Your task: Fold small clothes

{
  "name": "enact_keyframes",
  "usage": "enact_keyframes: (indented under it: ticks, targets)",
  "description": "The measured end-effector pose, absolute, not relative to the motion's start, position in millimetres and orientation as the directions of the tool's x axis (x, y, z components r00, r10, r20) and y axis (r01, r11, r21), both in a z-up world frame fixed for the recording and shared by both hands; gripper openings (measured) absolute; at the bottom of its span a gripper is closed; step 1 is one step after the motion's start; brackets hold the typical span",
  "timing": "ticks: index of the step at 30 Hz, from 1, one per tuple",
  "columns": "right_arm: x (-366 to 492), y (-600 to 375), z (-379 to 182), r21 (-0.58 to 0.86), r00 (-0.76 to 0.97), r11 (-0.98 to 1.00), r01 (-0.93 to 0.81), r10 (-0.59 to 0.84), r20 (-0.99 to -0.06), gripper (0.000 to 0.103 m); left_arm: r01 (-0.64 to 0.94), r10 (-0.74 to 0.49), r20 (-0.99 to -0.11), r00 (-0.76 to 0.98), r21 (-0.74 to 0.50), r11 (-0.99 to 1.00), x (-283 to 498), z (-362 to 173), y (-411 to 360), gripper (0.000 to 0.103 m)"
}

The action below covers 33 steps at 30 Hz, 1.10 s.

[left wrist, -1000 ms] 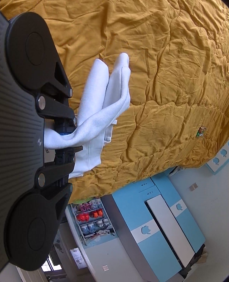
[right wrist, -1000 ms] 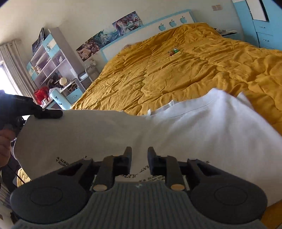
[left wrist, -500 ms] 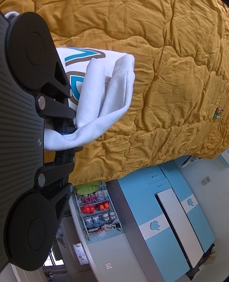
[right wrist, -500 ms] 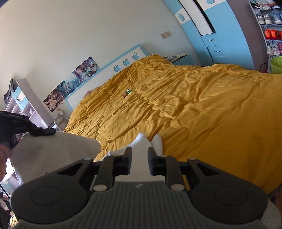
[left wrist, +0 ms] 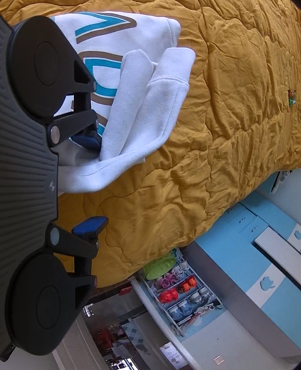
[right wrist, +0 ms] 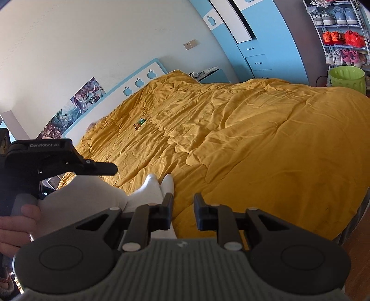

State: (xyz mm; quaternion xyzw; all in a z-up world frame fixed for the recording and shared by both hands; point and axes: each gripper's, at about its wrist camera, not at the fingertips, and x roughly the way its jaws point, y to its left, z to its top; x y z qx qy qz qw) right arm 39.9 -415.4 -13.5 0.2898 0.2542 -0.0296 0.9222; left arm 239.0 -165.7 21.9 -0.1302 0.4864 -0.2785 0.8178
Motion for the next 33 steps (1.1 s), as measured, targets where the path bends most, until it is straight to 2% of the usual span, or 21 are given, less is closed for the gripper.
enact_keyframes:
  ticks: [1,3,5,6,8,13,16,18,22,24,26,29,31,33]
  targets:
    - [40,-414,-13,0.517,0.869,0.832,0.203,0.091,-0.487,0.016,0.361,-0.568,-0.736,0.367,-0.450,0.817,240,23,-171,0.078]
    - [40,-411,-12,0.512,0.867,0.836,0.200,0.093,-0.490,0.016,0.405,-0.432,-0.825,0.365,-0.277,0.871,240,23,-195,0.082]
    - [40,-408,-11,0.507,0.865,0.840,0.195,0.096,-0.492,0.016,0.453,-0.314,-0.860,0.402,-0.111,0.885,230,29,-219,0.072]
    - [40,-407,-10,0.505,0.865,0.842,0.193,0.097,-0.493,0.016,0.496,-0.324,-0.836,0.444,-0.071,0.865,219,37,-230,0.072]
    - [41,-406,-10,0.500,0.864,0.846,0.188,0.099,-0.493,0.016,0.554,-0.405,-0.786,0.467,-0.096,0.827,203,52,-243,0.080]
    - [39,-407,-4,0.476,0.869,0.860,0.185,0.083,-0.488,0.017,0.617,-0.589,-0.700,0.403,-0.268,0.740,181,81,-236,0.080]
    - [36,-410,0,0.468,0.877,0.868,0.168,0.085,-0.473,0.018,0.571,-0.616,-0.656,0.436,-0.328,0.753,187,89,-199,0.081]
    - [34,-410,3,0.462,0.882,0.874,0.150,0.092,-0.461,0.020,0.520,-0.592,-0.651,0.474,-0.336,0.786,195,89,-171,0.085]
    - [38,-400,10,0.439,0.877,0.894,0.088,0.139,-0.460,0.024,0.415,-0.463,-0.713,0.526,-0.261,0.872,206,67,-126,0.086]
    - [41,-388,14,0.416,0.872,0.909,0.040,0.171,-0.458,0.026,0.332,-0.341,-0.783,0.521,-0.182,0.926,211,49,-108,0.082]
    - [42,-376,16,0.405,0.869,0.914,-0.012,0.210,-0.449,0.027,0.289,-0.264,-0.816,0.514,-0.125,0.949,209,33,-93,0.080]
    - [46,-354,12,0.404,0.836,0.911,-0.084,0.286,-0.469,0.026,0.256,-0.208,-0.837,0.506,-0.085,0.963,200,15,-75,0.075]
    - [50,-344,3,0.423,0.795,0.903,-0.078,0.312,-0.520,0.026,0.228,-0.187,-0.861,0.473,-0.086,0.970,196,2,-70,0.069]
    - [50,-336,-7,0.399,0.771,0.915,-0.058,0.295,-0.564,0.025,0.223,-0.201,-0.874,0.442,-0.109,0.969,188,-9,-65,0.067]
